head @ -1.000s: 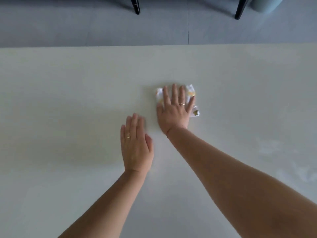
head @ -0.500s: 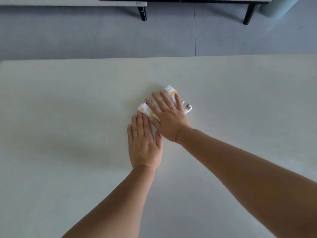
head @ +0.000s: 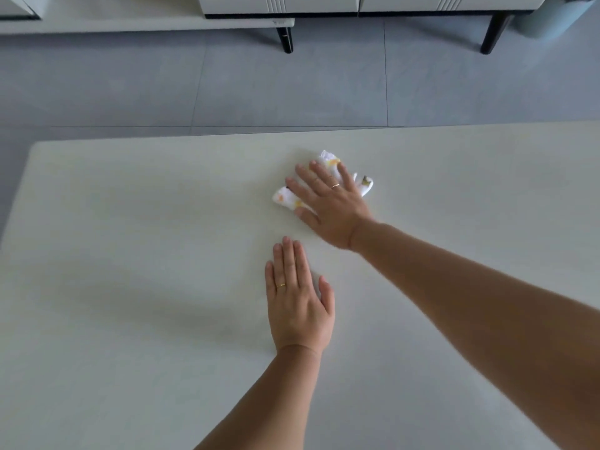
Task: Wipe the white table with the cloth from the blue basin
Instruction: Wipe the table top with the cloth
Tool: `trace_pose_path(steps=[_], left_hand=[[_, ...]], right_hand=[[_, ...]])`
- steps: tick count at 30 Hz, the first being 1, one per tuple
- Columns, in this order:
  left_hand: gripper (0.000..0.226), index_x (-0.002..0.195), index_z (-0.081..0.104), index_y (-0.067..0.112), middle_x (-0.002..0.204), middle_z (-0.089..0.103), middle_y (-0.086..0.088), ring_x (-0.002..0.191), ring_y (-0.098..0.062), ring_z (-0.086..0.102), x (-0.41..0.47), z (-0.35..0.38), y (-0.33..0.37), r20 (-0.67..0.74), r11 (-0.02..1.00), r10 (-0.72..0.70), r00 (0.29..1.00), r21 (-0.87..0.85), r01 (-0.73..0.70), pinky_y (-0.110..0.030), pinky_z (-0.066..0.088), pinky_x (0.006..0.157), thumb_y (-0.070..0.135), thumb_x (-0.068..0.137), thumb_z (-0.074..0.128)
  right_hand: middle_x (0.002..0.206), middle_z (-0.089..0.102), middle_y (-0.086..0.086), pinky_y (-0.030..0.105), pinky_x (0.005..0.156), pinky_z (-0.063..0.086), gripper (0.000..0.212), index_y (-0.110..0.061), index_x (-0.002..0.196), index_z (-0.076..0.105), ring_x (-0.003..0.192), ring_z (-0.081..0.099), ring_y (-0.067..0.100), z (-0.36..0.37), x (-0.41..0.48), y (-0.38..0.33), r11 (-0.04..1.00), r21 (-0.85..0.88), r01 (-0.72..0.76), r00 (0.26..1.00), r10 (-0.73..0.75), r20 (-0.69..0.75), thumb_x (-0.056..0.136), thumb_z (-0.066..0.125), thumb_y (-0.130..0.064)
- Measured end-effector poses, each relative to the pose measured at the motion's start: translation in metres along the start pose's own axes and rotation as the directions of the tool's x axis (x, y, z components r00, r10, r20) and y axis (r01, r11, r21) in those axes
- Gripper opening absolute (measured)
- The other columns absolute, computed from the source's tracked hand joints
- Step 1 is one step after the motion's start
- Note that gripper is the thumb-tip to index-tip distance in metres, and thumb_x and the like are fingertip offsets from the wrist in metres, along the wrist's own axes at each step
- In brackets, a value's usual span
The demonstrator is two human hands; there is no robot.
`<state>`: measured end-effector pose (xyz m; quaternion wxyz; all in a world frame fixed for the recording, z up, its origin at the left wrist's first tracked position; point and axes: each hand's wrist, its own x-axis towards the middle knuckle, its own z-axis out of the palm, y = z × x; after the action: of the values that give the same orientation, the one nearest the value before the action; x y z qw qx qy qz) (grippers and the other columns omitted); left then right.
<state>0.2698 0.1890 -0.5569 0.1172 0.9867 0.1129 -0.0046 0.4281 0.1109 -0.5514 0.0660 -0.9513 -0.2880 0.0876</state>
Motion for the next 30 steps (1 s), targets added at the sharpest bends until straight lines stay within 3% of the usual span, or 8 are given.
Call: trace_pose_path(steps=[3, 7, 12, 16, 19, 23, 27, 30], left_hand=[[0.066, 0.145, 0.033, 0.001, 0.155, 0.028, -0.013, 0.144, -0.027, 0.024, 0.0, 0.001, 0.0, 0.004, 1.0, 0.009, 1.0, 0.004, -0.009, -0.042, 0.017, 0.117, 0.034, 0.088, 0.035], [0.067, 0.146, 0.031, 0.002, 0.156, 0.026, -0.012, 0.145, -0.027, 0.022, 0.0, 0.003, -0.001, 0.007, 1.0, 0.003, 1.0, 0.017, -0.004, -0.041, 0.016, 0.118, 0.035, 0.088, 0.034], [0.066, 0.146, 0.032, 0.002, 0.156, 0.026, -0.012, 0.145, -0.027, 0.022, 0.0, 0.003, -0.001, 0.004, 1.0, 0.013, 1.0, 0.017, -0.013, -0.041, 0.016, 0.117, 0.034, 0.089, 0.034], [0.065, 0.145, 0.033, 0.001, 0.155, 0.027, -0.014, 0.145, -0.028, 0.023, 0.0, 0.003, -0.002, -0.001, 0.999, 0.027, 1.0, 0.02, -0.027, -0.041, 0.016, 0.117, 0.035, 0.09, 0.033], [0.066, 0.146, 0.032, 0.0, 0.156, 0.026, -0.014, 0.145, -0.028, 0.023, 0.0, 0.002, -0.002, 0.0, 0.999, 0.026, 1.0, 0.024, -0.026, -0.041, 0.015, 0.117, 0.035, 0.09, 0.032], [0.066, 0.145, 0.032, 0.0, 0.155, 0.027, -0.015, 0.144, -0.029, 0.024, 0.0, 0.002, -0.001, -0.003, 0.999, 0.023, 1.0, 0.029, -0.023, -0.041, 0.014, 0.118, 0.035, 0.089, 0.032], [0.066, 0.145, 0.033, 0.0, 0.155, 0.028, -0.015, 0.144, -0.029, 0.025, -0.001, 0.001, 0.0, -0.022, 0.999, 0.02, 1.0, 0.031, -0.019, -0.04, 0.015, 0.118, 0.035, 0.089, 0.031], [0.067, 0.146, 0.031, 0.001, 0.155, 0.027, -0.014, 0.144, -0.029, 0.024, -0.002, 0.001, -0.001, -0.027, 0.999, 0.025, 0.999, 0.033, -0.024, -0.04, 0.015, 0.118, 0.036, 0.089, 0.03]], right_hand=[[0.16, 0.009, -0.002, 0.048, 0.115, -0.005, 0.054, -0.031, 0.15, 0.015, 0.147, 0.002, 0.019, -0.008, 0.014, 0.051, 0.972, 0.014, -0.237, 0.97, 0.237, -0.054, 0.099, 0.025, -0.046], [0.161, 0.001, -0.002, 0.055, 0.112, -0.013, 0.055, -0.03, 0.151, 0.009, 0.146, -0.009, 0.022, -0.013, 0.048, 0.032, 0.738, 0.171, -0.653, 0.745, 0.666, -0.03, 0.098, 0.02, -0.042], [0.16, 0.004, -0.005, 0.053, 0.114, -0.01, 0.053, -0.032, 0.15, 0.01, 0.147, -0.005, 0.02, -0.01, 0.055, -0.01, 0.995, 0.035, -0.09, 0.996, 0.09, 0.028, 0.1, 0.019, -0.046], [0.16, 0.009, -0.004, 0.049, 0.115, -0.003, 0.052, -0.032, 0.15, 0.015, 0.147, 0.002, 0.018, -0.018, 0.033, 0.063, 0.978, 0.037, -0.205, 0.978, 0.206, -0.03, 0.1, 0.023, -0.045], [0.16, 0.008, -0.004, 0.05, 0.115, -0.004, 0.053, -0.032, 0.15, 0.015, 0.147, 0.001, 0.018, -0.022, -0.004, 0.131, 0.855, 0.111, -0.506, 0.853, 0.515, -0.078, 0.099, 0.023, -0.044], [0.16, 0.004, -0.002, 0.056, 0.114, -0.006, 0.056, -0.031, 0.151, 0.012, 0.147, -0.003, 0.024, -0.023, -0.008, 0.129, 0.539, 0.196, -0.819, 0.545, 0.838, -0.027, 0.096, 0.019, -0.043], [0.16, 0.006, -0.004, 0.054, 0.113, -0.007, 0.053, -0.03, 0.151, 0.012, 0.147, -0.003, 0.022, -0.01, -0.005, 0.06, 0.911, 0.083, -0.404, 0.912, 0.408, -0.04, 0.1, 0.021, -0.042], [0.16, 0.01, -0.003, 0.049, 0.115, -0.002, 0.052, -0.03, 0.15, 0.015, 0.147, 0.003, 0.02, -0.018, -0.028, 0.095, 0.989, 0.01, -0.146, 0.989, 0.146, -0.004, 0.101, 0.025, -0.042]])
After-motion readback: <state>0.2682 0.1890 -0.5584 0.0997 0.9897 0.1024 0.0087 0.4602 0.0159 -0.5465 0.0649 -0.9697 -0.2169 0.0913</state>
